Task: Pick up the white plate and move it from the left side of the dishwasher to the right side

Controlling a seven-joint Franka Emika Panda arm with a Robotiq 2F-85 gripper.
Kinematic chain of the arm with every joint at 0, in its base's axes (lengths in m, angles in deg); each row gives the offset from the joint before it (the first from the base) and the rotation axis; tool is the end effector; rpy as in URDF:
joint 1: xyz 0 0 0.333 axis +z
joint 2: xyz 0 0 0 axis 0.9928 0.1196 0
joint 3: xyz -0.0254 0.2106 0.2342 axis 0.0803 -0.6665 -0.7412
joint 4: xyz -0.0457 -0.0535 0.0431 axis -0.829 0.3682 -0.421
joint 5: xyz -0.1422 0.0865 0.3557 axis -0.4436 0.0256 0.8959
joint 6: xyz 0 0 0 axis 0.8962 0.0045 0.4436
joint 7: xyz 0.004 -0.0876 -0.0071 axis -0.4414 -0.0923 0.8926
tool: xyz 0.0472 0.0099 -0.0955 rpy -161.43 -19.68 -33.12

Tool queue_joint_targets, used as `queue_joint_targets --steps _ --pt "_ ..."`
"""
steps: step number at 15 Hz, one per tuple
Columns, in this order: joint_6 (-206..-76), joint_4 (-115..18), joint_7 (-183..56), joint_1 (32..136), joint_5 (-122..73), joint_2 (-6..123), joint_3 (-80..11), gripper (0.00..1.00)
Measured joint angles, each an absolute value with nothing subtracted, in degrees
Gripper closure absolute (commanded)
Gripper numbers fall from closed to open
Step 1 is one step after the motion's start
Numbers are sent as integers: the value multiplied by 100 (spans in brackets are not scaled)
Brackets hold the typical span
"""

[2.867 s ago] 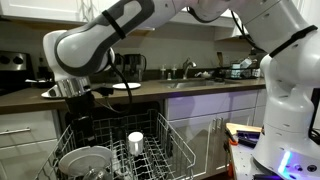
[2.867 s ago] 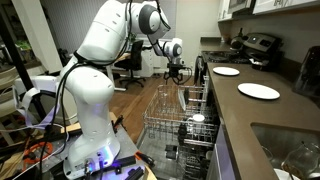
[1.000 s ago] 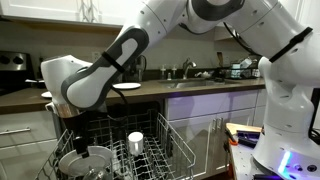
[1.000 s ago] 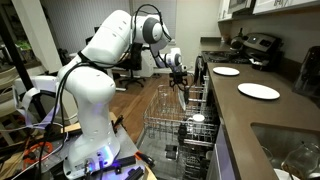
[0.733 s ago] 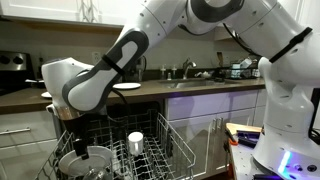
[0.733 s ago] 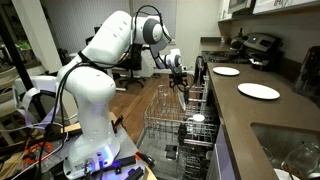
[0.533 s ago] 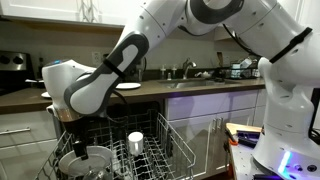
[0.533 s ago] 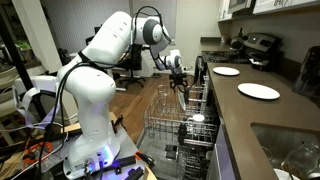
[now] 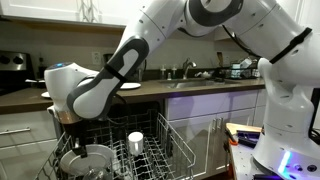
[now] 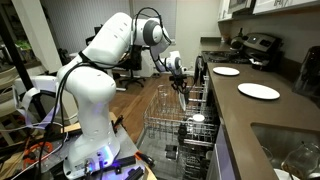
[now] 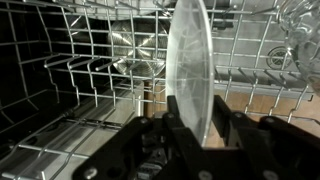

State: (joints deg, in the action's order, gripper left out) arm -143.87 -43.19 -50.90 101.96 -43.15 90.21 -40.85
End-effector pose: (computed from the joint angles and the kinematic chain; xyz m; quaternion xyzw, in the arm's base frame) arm 0.6657 0.2461 0.1633 0.9231 0.3666 0.0284 0.1123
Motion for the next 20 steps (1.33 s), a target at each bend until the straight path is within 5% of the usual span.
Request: queue_joint_targets --steps 20 --pt "-14764 -5112 -5093 9755 -4119 8427 -4451 91"
